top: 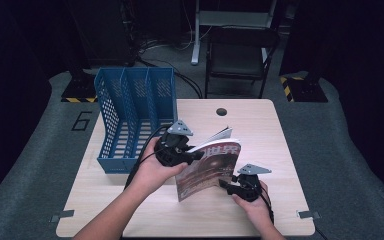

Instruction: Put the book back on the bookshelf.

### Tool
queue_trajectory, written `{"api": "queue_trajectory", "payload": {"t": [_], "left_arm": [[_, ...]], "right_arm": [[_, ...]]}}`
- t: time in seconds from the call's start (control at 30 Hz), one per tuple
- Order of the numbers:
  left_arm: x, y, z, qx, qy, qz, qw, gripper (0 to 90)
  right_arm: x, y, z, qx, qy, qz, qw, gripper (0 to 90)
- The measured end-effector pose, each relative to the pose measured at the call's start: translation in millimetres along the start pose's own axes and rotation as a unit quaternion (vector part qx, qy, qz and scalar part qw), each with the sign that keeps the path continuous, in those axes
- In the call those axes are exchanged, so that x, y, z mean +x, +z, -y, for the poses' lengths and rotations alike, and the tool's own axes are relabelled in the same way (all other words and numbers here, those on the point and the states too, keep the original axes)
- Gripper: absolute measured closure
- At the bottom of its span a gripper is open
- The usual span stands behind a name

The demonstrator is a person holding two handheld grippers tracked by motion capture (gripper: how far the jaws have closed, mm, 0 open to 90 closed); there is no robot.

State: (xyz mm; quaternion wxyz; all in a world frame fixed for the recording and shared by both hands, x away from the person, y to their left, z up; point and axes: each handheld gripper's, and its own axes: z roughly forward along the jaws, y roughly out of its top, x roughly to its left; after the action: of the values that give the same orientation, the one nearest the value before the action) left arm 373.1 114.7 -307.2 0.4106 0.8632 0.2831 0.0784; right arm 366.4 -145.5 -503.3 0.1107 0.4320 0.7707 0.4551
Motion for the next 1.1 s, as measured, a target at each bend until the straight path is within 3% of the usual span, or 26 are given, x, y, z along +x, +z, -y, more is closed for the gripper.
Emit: {"api": "queue_trajectory", "payload": {"t": [0.37,0.77,1.1], "left_arm": [[-3.6,-0.3,-7.6,0.023,0.011,-0.008,0.9996,79.2],[-6.5,1.0,-16.3,0.062,0.033,-0.013,0.9975,82.7],[-5.0,1.6,-19.1,0.074,0.033,-0.014,0.9966,83.2]], "right_arm": [[0.6,-0.8,0.0,0.000,0.003,-0.003,1.0000,55.6],[0.0,-0.5,-0.2,0.001,0.002,-0.002,1.0000,55.7],[-0.4,-0.6,-0.3,0.000,0.002,-0.002,1.0000,55.7]]}}
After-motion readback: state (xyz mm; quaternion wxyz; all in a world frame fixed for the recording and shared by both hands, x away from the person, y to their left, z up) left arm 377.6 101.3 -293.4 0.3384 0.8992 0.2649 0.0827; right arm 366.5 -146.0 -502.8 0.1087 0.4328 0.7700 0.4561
